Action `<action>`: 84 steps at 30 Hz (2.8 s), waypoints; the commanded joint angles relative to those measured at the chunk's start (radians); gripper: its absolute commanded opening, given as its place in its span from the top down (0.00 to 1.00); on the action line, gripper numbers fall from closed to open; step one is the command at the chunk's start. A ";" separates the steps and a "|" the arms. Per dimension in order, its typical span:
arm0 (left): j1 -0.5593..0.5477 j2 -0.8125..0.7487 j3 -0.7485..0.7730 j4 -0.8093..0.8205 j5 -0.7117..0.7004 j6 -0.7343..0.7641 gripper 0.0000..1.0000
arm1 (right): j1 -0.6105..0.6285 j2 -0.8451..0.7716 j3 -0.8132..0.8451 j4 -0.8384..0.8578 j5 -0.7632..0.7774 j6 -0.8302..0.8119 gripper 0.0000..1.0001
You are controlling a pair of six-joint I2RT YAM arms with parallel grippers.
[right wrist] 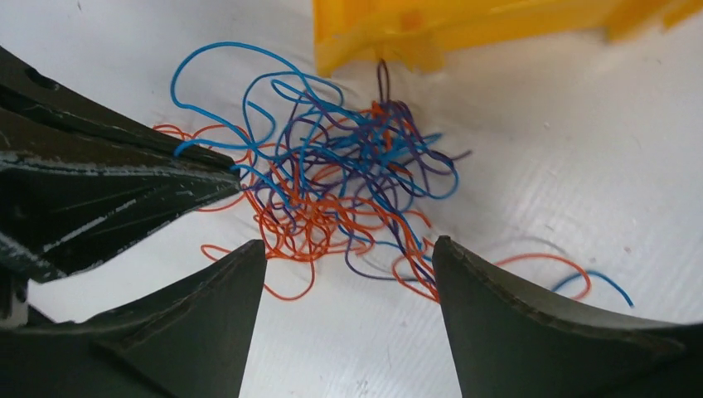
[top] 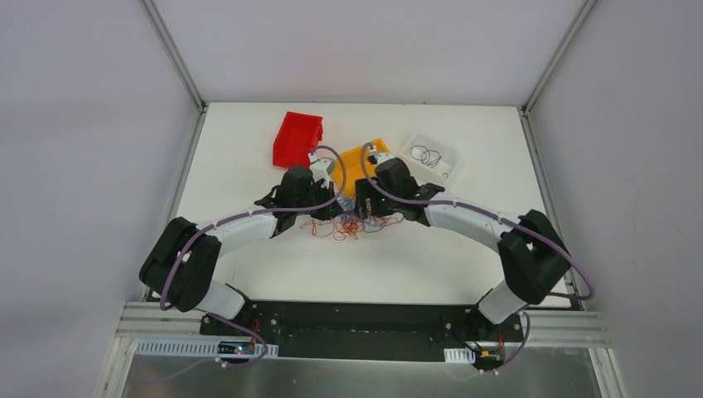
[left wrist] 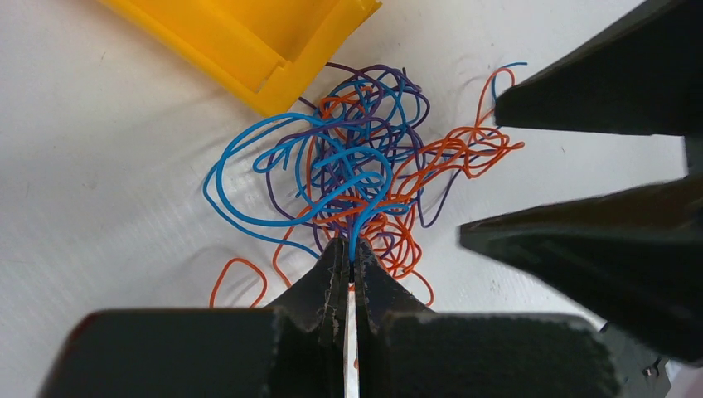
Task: Untangle the cables
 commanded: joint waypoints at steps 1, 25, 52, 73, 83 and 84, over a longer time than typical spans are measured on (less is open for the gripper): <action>0.004 -0.015 0.010 0.030 0.018 0.023 1.00 | 0.066 0.132 0.126 -0.130 0.108 -0.192 0.26; 0.006 -0.191 -0.041 -0.139 -0.401 0.052 0.62 | -0.075 -0.296 -0.271 -0.059 0.415 0.200 1.00; -0.195 0.081 0.126 -0.221 -0.239 -0.139 0.51 | -0.075 -0.304 -0.344 0.081 0.267 0.143 1.00; 0.126 -0.604 -0.113 -0.530 -0.431 -0.180 1.00 | -0.207 -0.439 -0.436 -0.060 0.719 0.439 1.00; -0.130 -0.360 -0.043 -0.301 -0.278 -0.267 0.36 | -0.208 -0.430 -0.466 0.093 0.397 0.312 0.97; -0.174 -0.322 -0.025 -0.283 -0.301 -0.272 0.33 | -0.208 -0.427 -0.465 0.093 0.393 0.312 0.97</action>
